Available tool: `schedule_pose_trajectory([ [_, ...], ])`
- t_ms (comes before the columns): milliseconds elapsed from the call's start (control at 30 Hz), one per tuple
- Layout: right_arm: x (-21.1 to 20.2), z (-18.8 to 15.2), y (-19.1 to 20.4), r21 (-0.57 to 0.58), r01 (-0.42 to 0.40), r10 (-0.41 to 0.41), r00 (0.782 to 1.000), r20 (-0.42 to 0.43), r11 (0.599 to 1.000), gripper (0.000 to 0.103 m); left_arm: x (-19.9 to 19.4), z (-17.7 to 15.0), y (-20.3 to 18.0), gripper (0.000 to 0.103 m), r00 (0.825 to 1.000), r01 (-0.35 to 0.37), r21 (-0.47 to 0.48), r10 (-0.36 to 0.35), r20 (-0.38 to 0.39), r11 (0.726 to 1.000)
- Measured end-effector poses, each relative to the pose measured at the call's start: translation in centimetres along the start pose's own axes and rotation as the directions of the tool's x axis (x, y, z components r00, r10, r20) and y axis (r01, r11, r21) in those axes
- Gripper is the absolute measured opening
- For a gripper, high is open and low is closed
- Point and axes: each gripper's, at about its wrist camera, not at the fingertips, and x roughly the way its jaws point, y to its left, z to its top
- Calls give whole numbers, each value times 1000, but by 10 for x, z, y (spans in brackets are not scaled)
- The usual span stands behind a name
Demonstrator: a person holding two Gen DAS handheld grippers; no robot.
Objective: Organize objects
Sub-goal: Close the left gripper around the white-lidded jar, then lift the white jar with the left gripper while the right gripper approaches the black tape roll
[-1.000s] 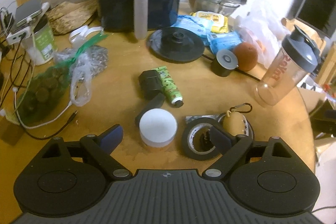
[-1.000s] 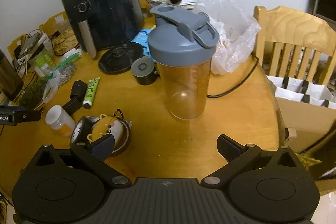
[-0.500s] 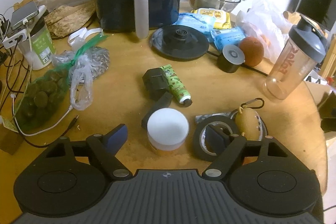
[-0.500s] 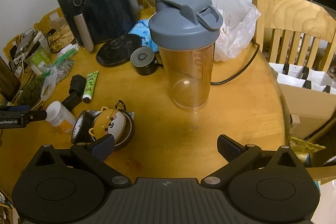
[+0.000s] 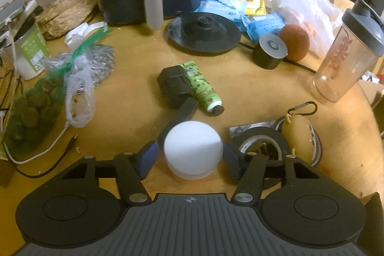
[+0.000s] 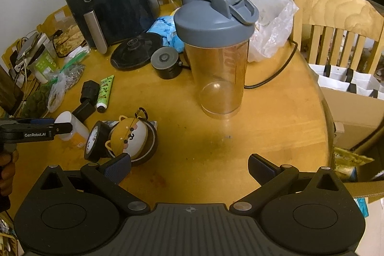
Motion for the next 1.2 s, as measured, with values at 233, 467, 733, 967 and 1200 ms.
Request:
schedule_pose_trajectory([
  [233,-1,-3,-3,27,2,-2,1000,-9,1000,103,8,2,-5,53,1000,-20,24,20,-22,1000],
  [467,-2,-6,-3,37,-6,6,1000,-16,999,103,7,4,-5,53,999,-19,49,21,-33,999],
  [733,-2,-5,-1,33,-15,16,1000,-11,999,103,-3,0,-3,53,999,-6,44,8,-38,999],
  [967,-3,-3,1,24,-25,25,1000,-7,999,103,-20,-2,-2,53,999,16,32,-15,-28,999],
  [1200,-3,-2,4,11,-36,36,999,-5,999,103,-43,-4,-2,53,999,43,10,-43,1,999],
])
